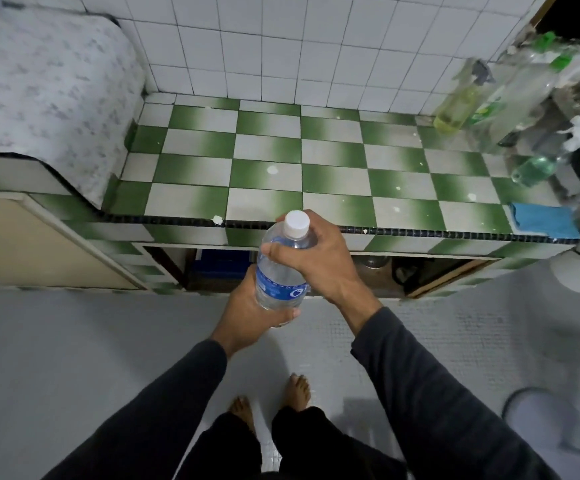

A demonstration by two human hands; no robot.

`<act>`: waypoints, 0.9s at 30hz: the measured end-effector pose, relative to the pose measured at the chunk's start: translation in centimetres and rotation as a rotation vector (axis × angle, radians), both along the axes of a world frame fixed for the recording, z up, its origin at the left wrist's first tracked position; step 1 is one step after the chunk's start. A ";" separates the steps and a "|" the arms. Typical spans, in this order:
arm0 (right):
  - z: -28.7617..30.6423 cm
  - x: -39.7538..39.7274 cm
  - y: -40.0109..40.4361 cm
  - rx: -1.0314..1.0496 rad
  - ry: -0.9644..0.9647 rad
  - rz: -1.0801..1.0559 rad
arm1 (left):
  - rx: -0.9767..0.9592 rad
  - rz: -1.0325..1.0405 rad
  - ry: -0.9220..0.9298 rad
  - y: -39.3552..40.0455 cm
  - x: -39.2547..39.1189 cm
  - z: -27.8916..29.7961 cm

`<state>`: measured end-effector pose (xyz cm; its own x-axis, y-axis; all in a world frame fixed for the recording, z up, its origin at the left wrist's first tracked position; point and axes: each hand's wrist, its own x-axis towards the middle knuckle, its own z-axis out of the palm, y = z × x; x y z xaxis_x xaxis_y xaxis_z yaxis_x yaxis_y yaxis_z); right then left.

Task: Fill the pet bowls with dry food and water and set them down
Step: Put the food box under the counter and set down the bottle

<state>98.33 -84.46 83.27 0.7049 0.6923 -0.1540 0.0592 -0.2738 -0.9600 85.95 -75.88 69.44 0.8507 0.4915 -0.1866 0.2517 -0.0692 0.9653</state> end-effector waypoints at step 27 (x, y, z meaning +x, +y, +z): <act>-36.5 6.6 4.1 -0.016 0.080 0.052 | -0.081 0.012 0.153 3.6 4.9 -35.4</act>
<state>104.92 -80.33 46.72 0.6530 0.7248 -0.2197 -0.0028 -0.2878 -0.9577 90.85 -72.25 34.05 0.8032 0.4797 -0.3533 0.3968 0.0117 0.9178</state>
